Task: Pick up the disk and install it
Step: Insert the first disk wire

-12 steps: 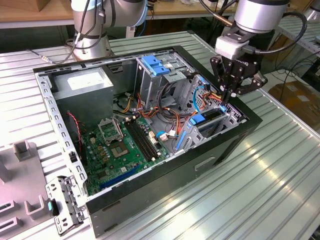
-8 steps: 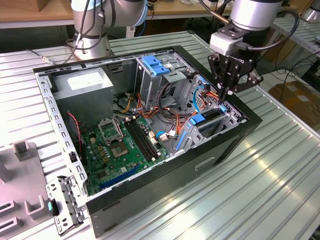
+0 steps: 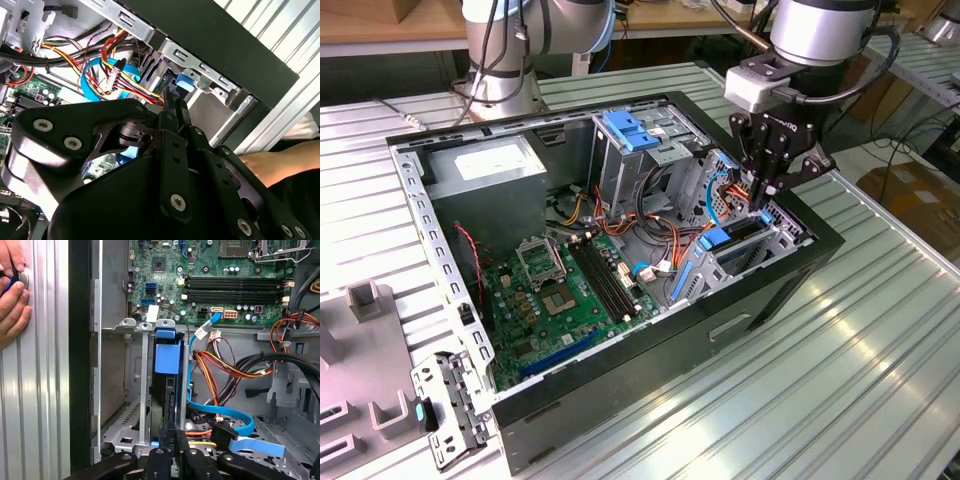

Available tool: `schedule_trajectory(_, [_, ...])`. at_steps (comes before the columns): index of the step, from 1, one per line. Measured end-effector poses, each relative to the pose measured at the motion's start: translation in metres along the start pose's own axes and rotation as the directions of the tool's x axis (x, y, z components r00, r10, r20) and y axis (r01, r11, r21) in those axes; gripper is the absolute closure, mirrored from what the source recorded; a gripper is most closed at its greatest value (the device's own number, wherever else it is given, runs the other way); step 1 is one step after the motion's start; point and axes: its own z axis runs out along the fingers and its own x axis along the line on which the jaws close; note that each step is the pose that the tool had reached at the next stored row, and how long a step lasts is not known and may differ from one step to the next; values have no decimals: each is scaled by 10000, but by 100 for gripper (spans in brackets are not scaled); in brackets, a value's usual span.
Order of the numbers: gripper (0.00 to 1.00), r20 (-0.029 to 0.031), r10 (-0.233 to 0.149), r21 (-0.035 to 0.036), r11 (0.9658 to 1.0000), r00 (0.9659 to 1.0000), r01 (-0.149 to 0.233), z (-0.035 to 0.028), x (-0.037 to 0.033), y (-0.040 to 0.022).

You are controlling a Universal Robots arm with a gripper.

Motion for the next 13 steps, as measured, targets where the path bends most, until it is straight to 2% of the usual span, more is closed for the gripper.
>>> schedule_trajectory(1, [84,-15,120,-17,9999,9999,-120,8,-1,1])
schedule_trajectory(2, [84,-63,527,-73,9986,9986,-528,24,-4,4])
schedule_trajectory(3, [84,-3,601,-83,9982,9982,-601,35,-4,5])
schedule_trajectory(4, [84,434,533,-79,9986,9976,-530,42,1,9])
schedule_trajectory(5, [84,655,552,-83,9985,9963,-548,58,78,18])
schedule_trajectory(8, [84,685,377,-60,9993,9969,-374,70,88,32])
schedule_trajectory(13, [84,694,354,-56,9994,9970,-351,86,107,36])
